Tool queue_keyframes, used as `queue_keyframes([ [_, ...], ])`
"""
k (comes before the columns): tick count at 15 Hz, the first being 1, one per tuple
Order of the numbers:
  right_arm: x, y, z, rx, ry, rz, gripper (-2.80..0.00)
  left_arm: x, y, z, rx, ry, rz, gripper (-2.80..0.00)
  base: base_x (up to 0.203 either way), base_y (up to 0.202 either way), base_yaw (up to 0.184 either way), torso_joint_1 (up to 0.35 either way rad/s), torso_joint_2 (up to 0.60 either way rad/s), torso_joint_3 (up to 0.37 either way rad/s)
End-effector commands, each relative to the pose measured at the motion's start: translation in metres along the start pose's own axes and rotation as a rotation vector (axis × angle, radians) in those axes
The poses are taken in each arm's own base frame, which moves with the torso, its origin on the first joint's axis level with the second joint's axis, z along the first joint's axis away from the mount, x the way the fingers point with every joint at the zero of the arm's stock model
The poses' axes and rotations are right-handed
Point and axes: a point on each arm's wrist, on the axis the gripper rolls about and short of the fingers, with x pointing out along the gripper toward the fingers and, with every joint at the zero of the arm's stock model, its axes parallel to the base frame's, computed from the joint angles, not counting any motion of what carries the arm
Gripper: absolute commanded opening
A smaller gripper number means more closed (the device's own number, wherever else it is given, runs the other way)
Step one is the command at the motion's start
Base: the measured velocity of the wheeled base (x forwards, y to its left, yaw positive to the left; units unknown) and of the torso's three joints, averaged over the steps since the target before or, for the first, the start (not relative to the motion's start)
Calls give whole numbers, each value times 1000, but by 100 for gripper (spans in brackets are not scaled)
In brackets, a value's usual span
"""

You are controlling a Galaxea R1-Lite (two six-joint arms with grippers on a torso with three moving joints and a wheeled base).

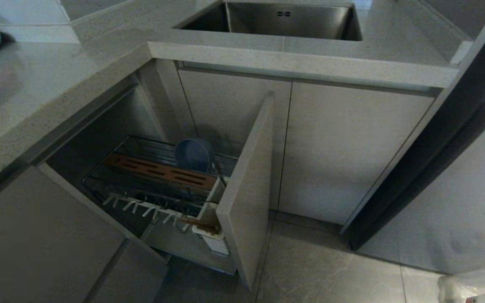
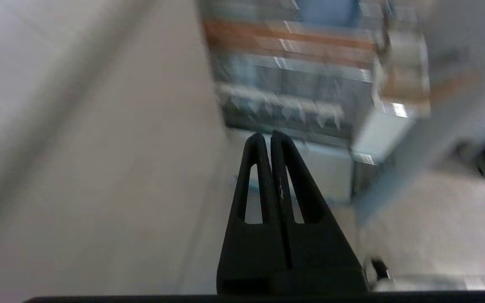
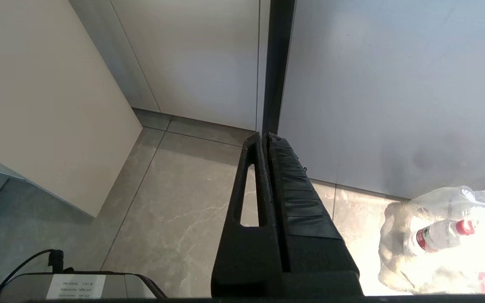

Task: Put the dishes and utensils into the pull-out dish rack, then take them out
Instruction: Take the bowl out of the cupboard

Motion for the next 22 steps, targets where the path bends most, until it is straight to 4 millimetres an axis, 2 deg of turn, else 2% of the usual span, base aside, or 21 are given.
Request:
queue_keyframes([
  [1,0,0,0,0,2,1,-280,6,-3,-31,0,17,-19,-280,0,0,0,0,0,0],
  [4,0,0,0,0,2,0,-280,22,-6,-63,0,45,-15,-280,0,0,0,0,0,0],
  [7,0,0,0,0,2,-1,-280,32,-8,-77,-1,-12,-29,-280,0,0,0,0,0,0],
  [14,0,0,0,0,2,1,-280,32,-8,-75,-43,-33,-30,-280,0,0,0,0,0,0],
  [15,0,0,0,0,2,-1,-280,30,-7,-68,-42,-57,-20,-280,0,0,0,0,0,0],
  [17,0,0,0,0,2,0,-280,19,-4,-40,-43,-150,6,-280,0,0,0,0,0,0],
  [20,0,0,0,0,2,1,-280,-10,3,21,-15,-239,59,-280,0,0,0,0,0,0],
  [22,0,0,0,0,2,1,-280,-10,7,69,12,-216,118,-280,0,0,0,0,0,0],
])
